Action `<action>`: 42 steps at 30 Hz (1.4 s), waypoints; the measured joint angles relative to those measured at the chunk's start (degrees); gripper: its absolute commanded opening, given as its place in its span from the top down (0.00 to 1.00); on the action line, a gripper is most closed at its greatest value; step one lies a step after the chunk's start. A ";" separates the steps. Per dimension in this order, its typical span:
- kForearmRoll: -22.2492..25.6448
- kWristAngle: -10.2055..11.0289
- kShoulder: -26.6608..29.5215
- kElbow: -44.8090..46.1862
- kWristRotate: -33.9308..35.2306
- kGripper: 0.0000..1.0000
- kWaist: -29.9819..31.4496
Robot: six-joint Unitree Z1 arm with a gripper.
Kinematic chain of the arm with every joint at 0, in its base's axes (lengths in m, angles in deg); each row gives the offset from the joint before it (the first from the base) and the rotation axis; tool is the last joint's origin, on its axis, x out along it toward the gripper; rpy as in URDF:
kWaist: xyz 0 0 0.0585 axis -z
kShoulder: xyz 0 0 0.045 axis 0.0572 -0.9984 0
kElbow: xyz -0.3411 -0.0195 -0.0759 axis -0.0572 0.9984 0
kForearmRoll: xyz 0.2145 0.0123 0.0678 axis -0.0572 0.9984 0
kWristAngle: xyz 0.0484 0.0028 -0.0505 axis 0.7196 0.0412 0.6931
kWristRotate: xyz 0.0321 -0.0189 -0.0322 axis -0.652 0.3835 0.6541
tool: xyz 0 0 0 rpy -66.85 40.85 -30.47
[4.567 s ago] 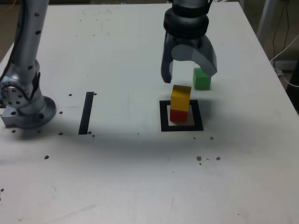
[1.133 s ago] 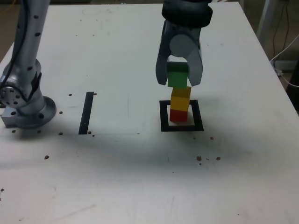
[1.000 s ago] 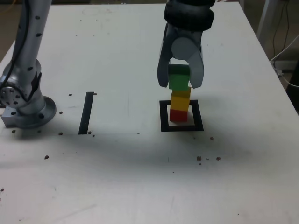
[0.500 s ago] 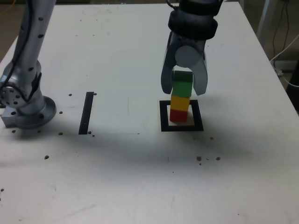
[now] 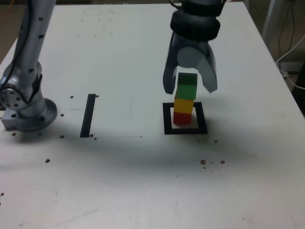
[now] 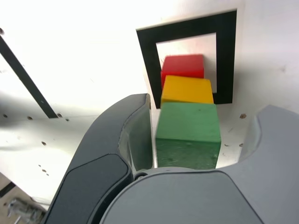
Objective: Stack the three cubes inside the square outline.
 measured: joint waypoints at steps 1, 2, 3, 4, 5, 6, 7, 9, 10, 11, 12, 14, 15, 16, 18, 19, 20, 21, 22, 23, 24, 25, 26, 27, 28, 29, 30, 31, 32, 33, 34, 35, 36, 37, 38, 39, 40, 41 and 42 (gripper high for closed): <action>0.05 0.69 1.06 0.26 0.00 0.00 -0.14; 0.13 1.36 2.22 0.63 0.06 0.00 -0.28; 0.24 1.99 3.38 1.10 0.20 0.00 -0.44; 0.34 2.75 4.80 1.82 0.51 0.00 -0.65; 0.45 3.36 6.14 2.56 0.82 0.00 -0.83; 0.56 3.65 7.16 2.99 1.00 0.00 -0.94; 0.64 3.86 8.04 3.45 1.16 0.00 -1.00; 0.81 4.22 9.45 4.78 1.46 0.00 -1.11; 0.91 4.31 10.06 5.48 1.56 0.00 -1.24; 1.00 4.38 10.70 6.30 1.62 0.00 -1.46; 1.07 4.44 11.51 7.52 1.66 0.00 -1.83; 1.07 4.53 13.17 10.20 1.70 0.00 -2.76; 0.98 4.59 13.98 11.70 1.71 0.00 -3.25; 0.76 4.67 14.82 13.36 1.72 0.00 -3.72; -0.18 4.84 16.78 17.01 1.78 0.00 -4.62; -0.86 4.88 17.90 19.06 1.87 0.00 -5.03; -1.29 4.90 18.68 20.24 1.92 0.00 -5.24; -1.43 4.92 19.14 20.79 1.95 0.00 -5.36; -2.26 4.92 20.05 22.22 2.12 0.00 -5.43; -3.25 4.92 21.14 24.16 2.37 0.00 -5.53; -4.21 4.90 22.45 25.93 2.62 0.00 -5.67; -5.09 4.82 23.79 27.73 2.85 0.00 -5.76; -5.89 4.66 25.06 29.58 3.05 0.00 -5.77; -6.92 4.40 26.21 31.71 3.27 0.00 -5.77; -7.61 4.15 26.79 33.54 3.38 0.00 -5.77; -8.33 3.88 27.23 35.44 3.44 0.00 -5.77; -9.25 3.58 27.58 37.29 3.48 0.00 -5.77; -10.34 3.24 27.89 39.30 3.50 0.00 -5.77; -11.24 2.91 28.04 40.91 3.52 0.00 -5.77; -12.11 2.60 28.07 42.09 3.54 0.00 -5.77; -12.94 2.28 28.08 43.16 3.54 0.00 -5.77; -13.98 1.97 28.08 44.37 3.54 0.00 -5.77; -14.83 1.79 28.08 45.26 3.54 0.00 -5.77; -15.57 1.61 28.07 46.15 3.54 0.00 -5.77; -16.24 1.40 28.07 46.92 3.54 0.00 -5.77; -16.97 1.22 28.07 47.69 3.54 0.00 -5.77; -17.67 1.03 28.07 48.55 3.54 0.00 -5.77; -18.17 0.82 28.06 49.33 3.54 0.00 -5.77; -18.56 0.60 28.05 50.01 3.51 0.00 -5.77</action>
